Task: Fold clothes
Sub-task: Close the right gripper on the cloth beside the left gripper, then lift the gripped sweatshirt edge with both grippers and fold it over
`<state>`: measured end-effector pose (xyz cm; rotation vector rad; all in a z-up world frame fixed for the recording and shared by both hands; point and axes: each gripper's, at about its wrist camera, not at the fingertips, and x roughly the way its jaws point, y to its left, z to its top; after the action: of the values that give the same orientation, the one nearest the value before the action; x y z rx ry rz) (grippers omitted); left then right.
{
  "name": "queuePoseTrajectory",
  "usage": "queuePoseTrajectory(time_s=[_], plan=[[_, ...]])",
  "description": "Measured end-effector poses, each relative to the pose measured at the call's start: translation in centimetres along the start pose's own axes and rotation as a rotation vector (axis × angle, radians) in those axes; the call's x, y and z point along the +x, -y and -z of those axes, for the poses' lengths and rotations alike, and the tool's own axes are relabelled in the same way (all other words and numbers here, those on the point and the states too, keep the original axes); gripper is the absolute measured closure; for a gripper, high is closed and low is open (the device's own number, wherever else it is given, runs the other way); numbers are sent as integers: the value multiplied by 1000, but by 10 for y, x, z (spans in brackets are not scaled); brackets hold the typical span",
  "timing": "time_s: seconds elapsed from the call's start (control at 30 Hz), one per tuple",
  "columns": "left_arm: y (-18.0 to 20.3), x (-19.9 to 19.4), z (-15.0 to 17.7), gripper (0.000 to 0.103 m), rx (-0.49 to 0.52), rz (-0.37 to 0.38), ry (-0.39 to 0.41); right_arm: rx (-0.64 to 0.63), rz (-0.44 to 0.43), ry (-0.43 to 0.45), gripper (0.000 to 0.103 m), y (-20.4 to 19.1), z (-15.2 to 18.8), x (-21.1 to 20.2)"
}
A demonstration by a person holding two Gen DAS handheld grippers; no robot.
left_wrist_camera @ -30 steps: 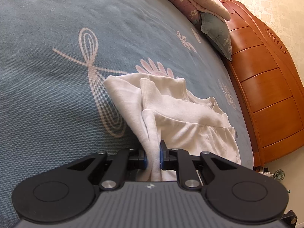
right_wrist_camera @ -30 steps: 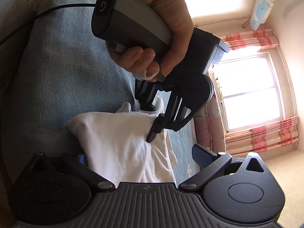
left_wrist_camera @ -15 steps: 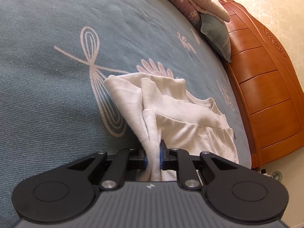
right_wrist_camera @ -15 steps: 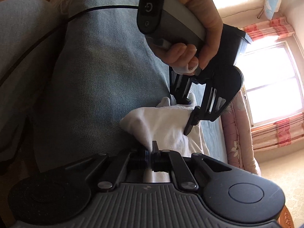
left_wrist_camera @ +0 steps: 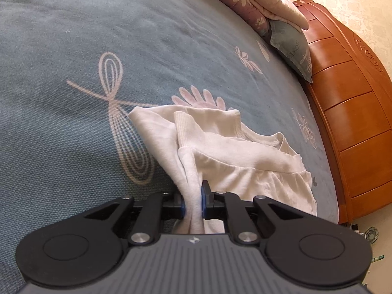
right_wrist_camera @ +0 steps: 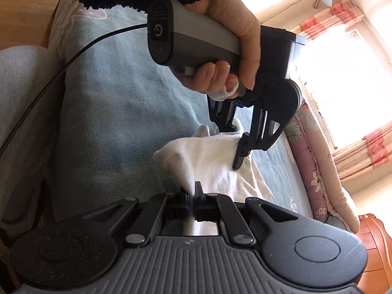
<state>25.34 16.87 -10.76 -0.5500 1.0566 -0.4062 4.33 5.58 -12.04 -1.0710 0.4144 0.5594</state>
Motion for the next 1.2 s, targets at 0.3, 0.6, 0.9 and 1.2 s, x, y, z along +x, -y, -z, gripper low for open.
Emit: queuePoseTrajectory(time_s=[0.3, 0.6, 0.9, 1.2], plan=[[69, -15, -12, 93, 110, -84, 32, 206, 24, 52, 96, 50, 24, -22], [162, -5, -18, 93, 236, -158, 41, 403, 75, 99, 96, 99, 77, -57], [246, 47, -14, 93, 344, -169, 5, 576, 124, 94, 96, 141, 144, -83], [300, 119, 3, 93, 426, -190, -80, 752, 145, 35, 96, 165, 210, -86]])
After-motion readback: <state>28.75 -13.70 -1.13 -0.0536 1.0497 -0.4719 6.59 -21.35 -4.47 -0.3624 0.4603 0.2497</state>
